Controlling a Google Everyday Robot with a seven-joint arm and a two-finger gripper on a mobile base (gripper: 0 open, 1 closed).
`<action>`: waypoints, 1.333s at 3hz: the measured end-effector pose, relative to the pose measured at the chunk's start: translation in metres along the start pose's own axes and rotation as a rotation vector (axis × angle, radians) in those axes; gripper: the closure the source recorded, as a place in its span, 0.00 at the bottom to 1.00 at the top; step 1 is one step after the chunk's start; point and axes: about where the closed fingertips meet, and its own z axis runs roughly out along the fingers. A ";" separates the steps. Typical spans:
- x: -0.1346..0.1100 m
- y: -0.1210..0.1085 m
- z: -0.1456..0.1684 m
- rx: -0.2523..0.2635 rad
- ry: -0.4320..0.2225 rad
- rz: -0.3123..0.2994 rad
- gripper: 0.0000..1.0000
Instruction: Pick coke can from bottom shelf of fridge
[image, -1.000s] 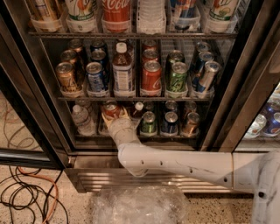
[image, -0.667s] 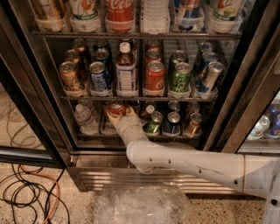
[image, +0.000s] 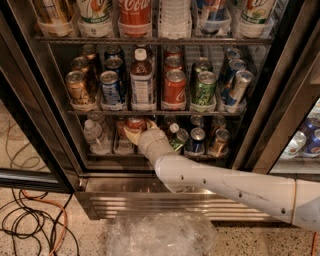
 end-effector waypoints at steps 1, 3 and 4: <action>0.003 0.003 0.001 -0.015 0.013 0.002 1.00; 0.045 0.022 -0.058 -0.105 0.218 0.099 1.00; 0.031 0.017 -0.129 -0.084 0.233 0.174 1.00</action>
Offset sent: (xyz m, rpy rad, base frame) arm -0.0562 -0.0078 -0.0610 0.0030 0.2742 0.0711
